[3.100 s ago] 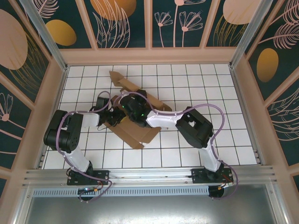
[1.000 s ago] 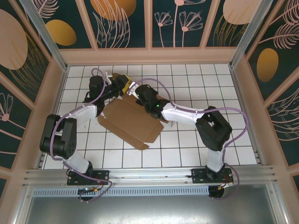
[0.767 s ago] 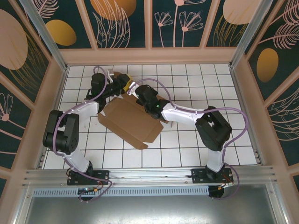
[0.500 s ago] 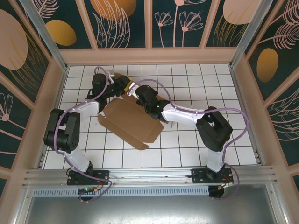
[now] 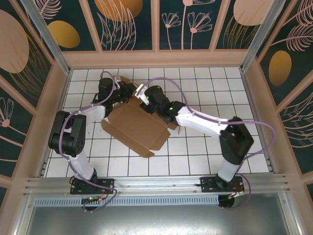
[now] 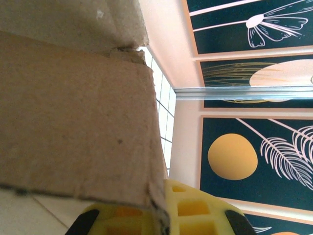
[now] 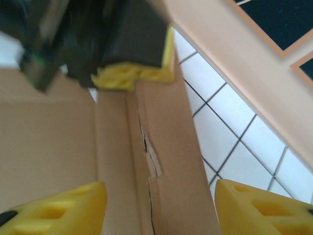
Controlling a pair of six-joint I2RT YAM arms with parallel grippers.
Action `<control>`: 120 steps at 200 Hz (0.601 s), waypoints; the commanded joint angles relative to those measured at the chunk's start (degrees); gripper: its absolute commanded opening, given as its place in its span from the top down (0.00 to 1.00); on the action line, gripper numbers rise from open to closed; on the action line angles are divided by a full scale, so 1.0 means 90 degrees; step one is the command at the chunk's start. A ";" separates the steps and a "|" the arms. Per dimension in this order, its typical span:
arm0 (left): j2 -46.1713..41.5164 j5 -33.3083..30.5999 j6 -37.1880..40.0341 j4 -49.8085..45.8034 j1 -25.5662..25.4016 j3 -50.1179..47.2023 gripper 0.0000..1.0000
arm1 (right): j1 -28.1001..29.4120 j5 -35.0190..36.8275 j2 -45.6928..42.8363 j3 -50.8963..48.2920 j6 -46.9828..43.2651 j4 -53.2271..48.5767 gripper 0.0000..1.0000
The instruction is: Fold the paper box
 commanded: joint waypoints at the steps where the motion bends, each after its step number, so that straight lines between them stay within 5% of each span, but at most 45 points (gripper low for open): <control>1: -0.0192 -0.0261 -0.0131 0.0653 0.0005 -0.0310 1.00 | -0.0535 -0.1309 -0.0831 0.0218 0.2274 -0.0598 0.38; 36: -0.0317 -0.0774 -0.0629 0.1359 0.0001 -0.0750 1.00 | -0.1506 -0.3129 -0.1531 -0.0639 0.5033 -0.0506 0.55; 60: -0.0766 -0.1315 -0.0913 0.1660 0.0002 -0.1169 1.00 | -0.1837 -0.3687 -0.1927 -0.1328 0.6157 -0.0256 0.58; 120: -0.1199 -0.2238 -0.1628 0.2856 0.0002 -0.2167 1.00 | -0.2127 -0.4487 -0.1866 -0.1912 0.7492 0.0578 0.39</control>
